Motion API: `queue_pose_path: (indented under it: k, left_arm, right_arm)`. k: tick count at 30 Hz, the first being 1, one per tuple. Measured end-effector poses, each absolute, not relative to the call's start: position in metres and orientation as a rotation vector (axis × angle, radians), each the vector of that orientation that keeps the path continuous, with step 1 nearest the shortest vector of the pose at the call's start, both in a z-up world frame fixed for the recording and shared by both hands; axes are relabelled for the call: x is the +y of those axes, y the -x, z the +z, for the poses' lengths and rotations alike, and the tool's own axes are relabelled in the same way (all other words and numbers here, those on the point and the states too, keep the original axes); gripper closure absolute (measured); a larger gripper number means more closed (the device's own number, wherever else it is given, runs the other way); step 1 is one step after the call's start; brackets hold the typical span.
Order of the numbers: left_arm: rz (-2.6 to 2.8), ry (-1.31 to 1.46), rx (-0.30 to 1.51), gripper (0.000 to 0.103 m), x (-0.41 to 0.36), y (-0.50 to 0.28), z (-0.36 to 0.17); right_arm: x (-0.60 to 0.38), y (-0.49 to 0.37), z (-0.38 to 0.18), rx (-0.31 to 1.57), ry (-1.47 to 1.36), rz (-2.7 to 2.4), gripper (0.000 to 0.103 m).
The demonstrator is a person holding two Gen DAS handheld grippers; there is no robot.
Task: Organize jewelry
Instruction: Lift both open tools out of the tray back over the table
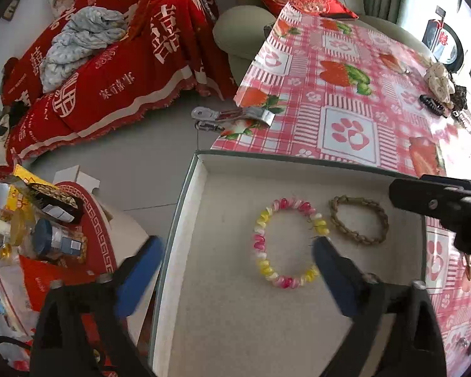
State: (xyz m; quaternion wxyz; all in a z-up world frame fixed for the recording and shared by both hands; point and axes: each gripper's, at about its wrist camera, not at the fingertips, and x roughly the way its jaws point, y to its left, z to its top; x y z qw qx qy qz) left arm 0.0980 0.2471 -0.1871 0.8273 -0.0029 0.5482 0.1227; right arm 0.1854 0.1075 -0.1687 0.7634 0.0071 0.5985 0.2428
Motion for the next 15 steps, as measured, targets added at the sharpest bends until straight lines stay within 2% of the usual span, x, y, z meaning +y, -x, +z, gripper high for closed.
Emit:
queue_pose_path:
  k: [8, 10, 15]
  left_arm:
    - [0.144, -0.013, 1.192, 0.0, 0.216, -0.094, -0.171]
    - [0.112, -0.022, 1.198, 0.0, 0.203, -0.094, -0.167]
    - [0.036, -0.064, 1.2, 0.0, 0.164, -0.094, -0.156]
  right_arm:
    - [0.06, -0.171, -0.145, 1.273, -0.137, 0.465, 0.034]
    - [0.042, -0.167, -0.139, 1.263, -0.166, 0.433, 0.026]
    - [-0.01, -0.156, -0.13, 1.243, -0.233, 0.339, 0.022]
